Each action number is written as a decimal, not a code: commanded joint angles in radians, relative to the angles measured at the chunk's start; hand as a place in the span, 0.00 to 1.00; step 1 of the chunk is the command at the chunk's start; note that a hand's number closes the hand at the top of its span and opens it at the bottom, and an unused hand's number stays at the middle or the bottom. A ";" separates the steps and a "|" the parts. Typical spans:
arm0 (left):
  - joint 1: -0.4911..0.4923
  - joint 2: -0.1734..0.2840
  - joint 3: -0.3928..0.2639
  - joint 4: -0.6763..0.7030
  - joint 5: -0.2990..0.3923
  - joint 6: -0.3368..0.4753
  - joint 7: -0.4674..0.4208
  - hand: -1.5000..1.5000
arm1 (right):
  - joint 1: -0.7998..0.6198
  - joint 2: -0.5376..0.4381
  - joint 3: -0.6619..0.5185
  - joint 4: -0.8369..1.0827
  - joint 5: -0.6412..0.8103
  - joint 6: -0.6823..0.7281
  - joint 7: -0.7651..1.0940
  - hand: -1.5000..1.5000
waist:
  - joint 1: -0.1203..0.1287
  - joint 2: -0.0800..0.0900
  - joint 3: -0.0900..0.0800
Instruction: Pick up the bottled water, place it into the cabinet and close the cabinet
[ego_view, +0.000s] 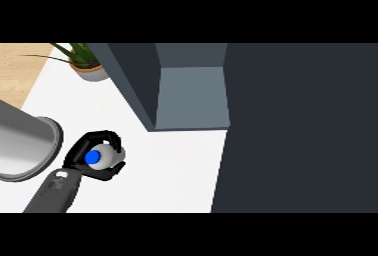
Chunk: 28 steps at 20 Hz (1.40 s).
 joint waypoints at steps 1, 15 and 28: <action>0.032 -0.102 0.043 -0.032 0.038 0.131 -0.086 1.00 | 0.014 0.001 0.018 -0.050 0.053 -0.012 0.007 0.00 | 0.016 -0.005 0.002; 0.087 -0.256 -0.266 -0.394 0.457 0.526 0.246 1.00 | 0.116 -0.053 0.031 -0.100 0.038 -0.014 -0.025 0.00 | 0.014 -0.008 0.004; -0.082 -0.257 -0.466 -0.602 0.532 0.867 0.528 1.00 | 0.168 -0.100 0.055 -0.144 0.039 -0.028 -0.069 0.00 | 0.008 -0.006 0.004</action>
